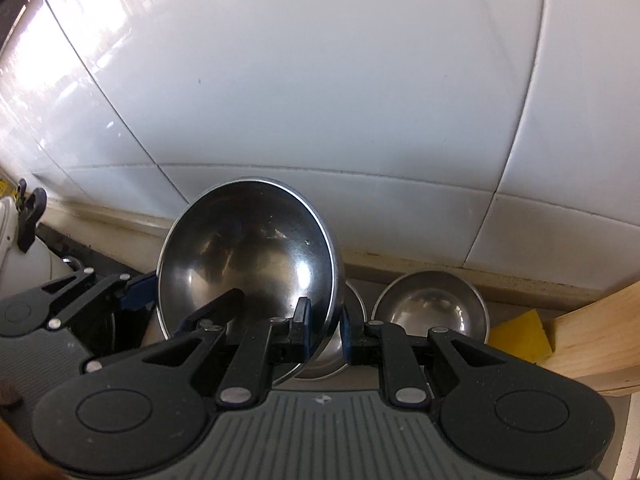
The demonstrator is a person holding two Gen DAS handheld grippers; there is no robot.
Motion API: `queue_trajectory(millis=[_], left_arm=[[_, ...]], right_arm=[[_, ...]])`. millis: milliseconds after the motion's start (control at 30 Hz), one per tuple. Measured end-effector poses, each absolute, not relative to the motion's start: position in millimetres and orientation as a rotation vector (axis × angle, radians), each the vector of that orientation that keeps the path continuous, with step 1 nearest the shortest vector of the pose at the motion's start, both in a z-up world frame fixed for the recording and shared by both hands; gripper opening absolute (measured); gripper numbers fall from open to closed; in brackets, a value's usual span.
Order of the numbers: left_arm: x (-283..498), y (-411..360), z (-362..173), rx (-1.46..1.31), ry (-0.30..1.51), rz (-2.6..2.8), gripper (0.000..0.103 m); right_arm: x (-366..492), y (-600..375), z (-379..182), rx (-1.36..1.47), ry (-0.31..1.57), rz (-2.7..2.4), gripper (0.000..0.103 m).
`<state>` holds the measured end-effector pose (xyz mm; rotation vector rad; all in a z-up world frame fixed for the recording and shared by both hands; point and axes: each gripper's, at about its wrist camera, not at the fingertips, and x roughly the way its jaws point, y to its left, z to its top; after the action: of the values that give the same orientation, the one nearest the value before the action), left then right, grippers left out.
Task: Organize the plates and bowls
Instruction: 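Lift the bowl with both grippers and carry it over the middle steel bowl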
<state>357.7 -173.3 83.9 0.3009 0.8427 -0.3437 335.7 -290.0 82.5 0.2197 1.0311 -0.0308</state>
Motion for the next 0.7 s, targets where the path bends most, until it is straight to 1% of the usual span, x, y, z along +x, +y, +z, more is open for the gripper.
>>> queue_trajectory(millis=[67, 133, 300, 700], left_arm=[[362.0, -173.2, 77.6, 0.313, 0.843, -0.333, 0.044], [351.8, -177.9, 65.5, 0.327, 0.868, -0.323, 0.044], [361.0, -179.5, 37.7, 0.357, 0.925, -0.311, 0.044], [385.9, -182.0, -0.2, 0.359, 0.980, -0.317, 0.043]], right_arm=[[338.6, -291.3, 83.3, 0.218, 1.035, -0.025, 0.000], [344.7, -290.1, 72.2, 0.231, 1.054, -0.013, 0.000], [350.3, -297.0, 44.4, 0.240, 1.113, 0.000, 0.000], [357.3, -301.6, 17.3, 0.256, 1.157, -0.024, 0.000]])
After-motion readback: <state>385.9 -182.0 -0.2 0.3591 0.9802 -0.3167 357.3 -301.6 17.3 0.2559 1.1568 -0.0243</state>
